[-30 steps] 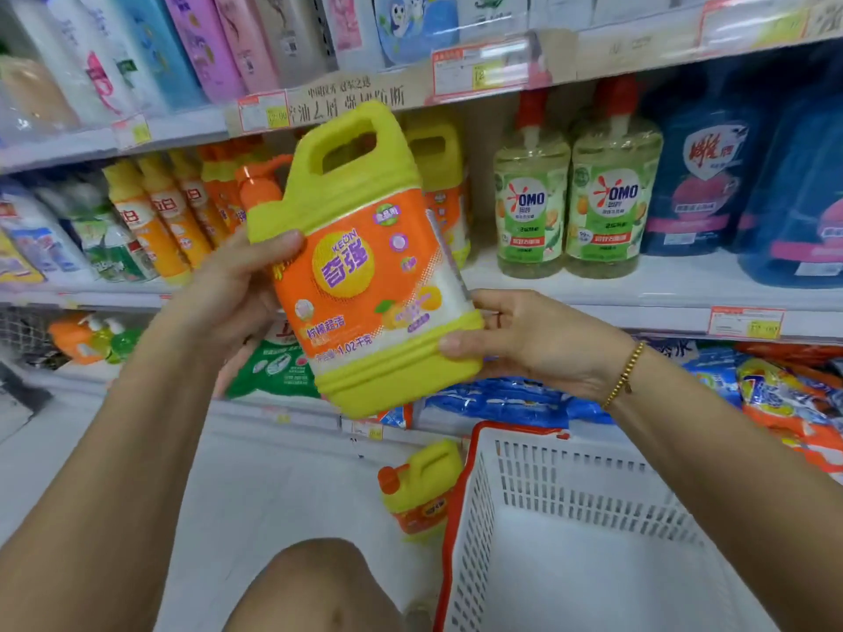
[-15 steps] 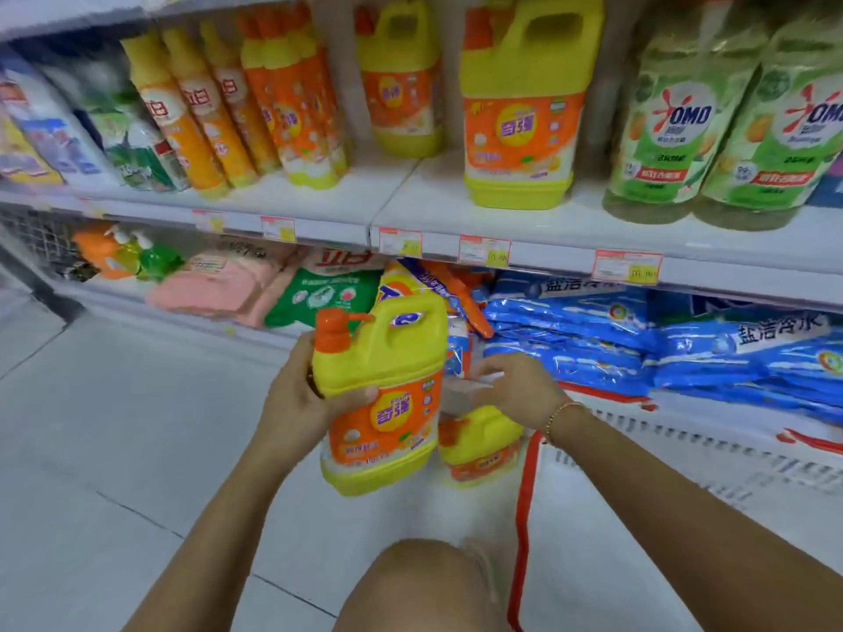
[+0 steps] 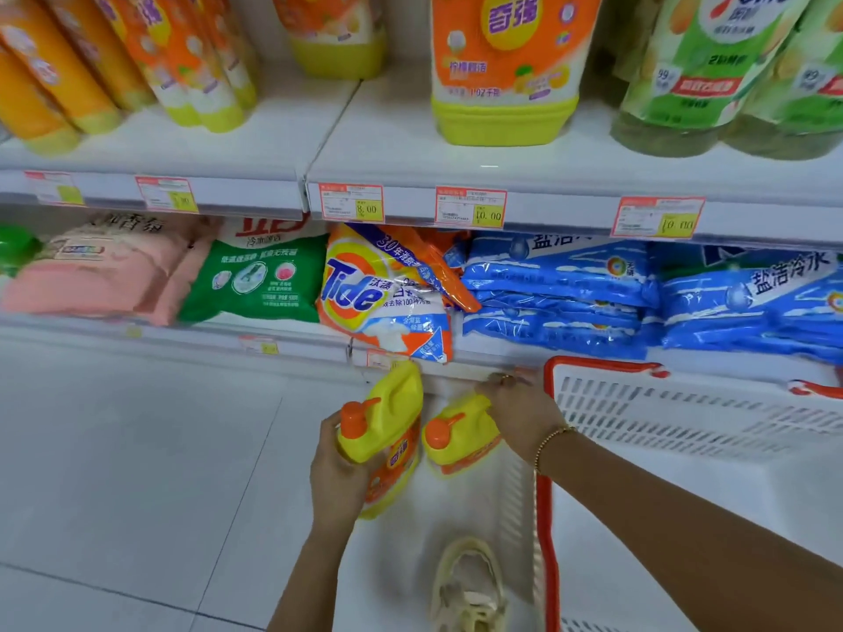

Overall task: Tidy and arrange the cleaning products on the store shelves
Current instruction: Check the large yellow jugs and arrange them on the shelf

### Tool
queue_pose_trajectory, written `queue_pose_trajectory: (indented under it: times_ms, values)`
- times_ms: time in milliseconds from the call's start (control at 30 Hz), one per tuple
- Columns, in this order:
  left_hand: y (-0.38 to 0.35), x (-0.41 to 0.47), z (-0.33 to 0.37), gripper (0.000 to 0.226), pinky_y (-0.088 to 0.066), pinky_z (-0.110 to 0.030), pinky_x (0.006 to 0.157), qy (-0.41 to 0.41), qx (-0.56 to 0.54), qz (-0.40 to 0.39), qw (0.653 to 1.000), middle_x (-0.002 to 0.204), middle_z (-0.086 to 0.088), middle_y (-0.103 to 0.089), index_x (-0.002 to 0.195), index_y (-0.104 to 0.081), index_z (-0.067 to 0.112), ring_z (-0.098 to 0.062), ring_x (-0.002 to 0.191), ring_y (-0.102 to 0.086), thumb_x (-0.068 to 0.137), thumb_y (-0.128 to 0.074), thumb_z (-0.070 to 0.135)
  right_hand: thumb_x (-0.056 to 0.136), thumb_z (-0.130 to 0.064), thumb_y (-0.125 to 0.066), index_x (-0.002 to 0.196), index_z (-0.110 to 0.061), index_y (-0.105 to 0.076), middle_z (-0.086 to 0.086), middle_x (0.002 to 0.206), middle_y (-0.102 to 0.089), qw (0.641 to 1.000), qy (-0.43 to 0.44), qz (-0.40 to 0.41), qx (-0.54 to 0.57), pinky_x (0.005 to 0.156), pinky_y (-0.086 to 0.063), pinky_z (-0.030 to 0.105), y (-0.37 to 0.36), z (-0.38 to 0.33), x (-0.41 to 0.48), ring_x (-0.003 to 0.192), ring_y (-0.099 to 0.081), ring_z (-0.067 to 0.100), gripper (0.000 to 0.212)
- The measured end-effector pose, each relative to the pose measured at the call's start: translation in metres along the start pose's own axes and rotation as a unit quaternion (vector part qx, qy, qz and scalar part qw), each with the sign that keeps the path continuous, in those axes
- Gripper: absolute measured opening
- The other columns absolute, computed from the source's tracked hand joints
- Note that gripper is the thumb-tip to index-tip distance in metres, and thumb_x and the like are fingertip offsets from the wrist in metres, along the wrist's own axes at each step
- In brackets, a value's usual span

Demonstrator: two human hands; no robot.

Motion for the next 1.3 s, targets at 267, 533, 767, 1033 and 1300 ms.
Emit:
queue_pose_trajectory:
  times_ms: [267, 533, 767, 1033, 1300]
  values:
    - [-0.003, -0.025, -0.014, 0.063, -0.045, -0.023, 0.065, 0.026, 0.029, -0.026, 0.999, 0.089, 0.009, -0.063, 0.098, -0.044, 0.035, -0.004, 0.08, -0.06, 0.042, -0.069, 0.051, 0.095, -0.01, -0.044, 0.137, -0.02, -0.039, 0.008, 0.133, -0.048, 0.999, -0.016, -0.005, -0.03, 0.089, -0.05, 0.04, -0.003, -0.003, -0.001, 0.114, -0.052, 0.032, 0.043]
    - [0.027, -0.059, -0.03, 0.049, -0.051, -0.02, 0.079, 0.027, 0.019, -0.022, 0.999, 0.095, 0.023, -0.066, 0.098, -0.06, 0.032, 0.002, 0.089, -0.062, 0.061, -0.086, 0.013, 0.09, -0.002, -0.043, 0.151, -0.024, -0.009, 0.013, 0.158, -0.01, 0.991, -0.032, -0.111, -0.067, 0.113, -0.019, 0.054, 0.003, -0.02, -0.026, 0.14, -0.007, 0.051, 0.073]
    - [0.077, -0.033, 0.106, 0.015, -0.049, -0.012, 0.078, -0.077, 0.02, -0.073, 0.994, 0.08, 0.011, -0.073, 0.071, -0.074, 0.026, -0.002, 0.081, -0.068, 0.07, -0.078, 0.04, 0.091, -0.022, -0.055, 0.094, -0.009, -0.059, 0.009, 0.088, -0.055, 0.989, 0.107, -0.086, -0.047, 0.065, -0.041, 0.028, 0.119, -0.072, -0.022, 0.087, -0.054, 0.028, 0.014]
    - [0.1, 0.086, 0.307, 0.001, -0.05, -0.017, 0.073, -0.278, -0.069, 0.083, 0.955, 0.081, 0.008, -0.072, 0.087, -0.068, 0.02, -0.004, 0.079, -0.066, 0.088, -0.067, 0.02, 0.094, -0.027, -0.054, 0.12, -0.015, -0.06, 0.009, 0.11, -0.061, 0.924, 0.134, 0.319, 0.161, 0.084, -0.04, 0.034, 0.319, -0.037, 0.035, 0.103, -0.056, 0.026, 0.029]
    - [0.064, 0.258, 0.351, 0.058, -0.046, -0.014, 0.071, -0.198, -0.052, 0.026, 0.979, 0.108, -0.003, -0.062, 0.125, -0.055, 0.004, -0.01, 0.088, -0.059, 0.075, -0.079, 0.021, 0.094, -0.053, -0.037, 0.084, -0.014, -0.065, 0.005, 0.078, -0.061, 0.903, 0.123, 0.409, -0.04, 0.054, -0.031, 0.028, 0.315, -0.058, 0.078, 0.073, -0.061, 0.026, 0.048]
Point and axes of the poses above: each hand's wrist, its own x-axis towards the middle knuckle, its own y-axis out of the back of the hand, z = x × y, the point moved 9 cm from there along x, towards the middle knuckle
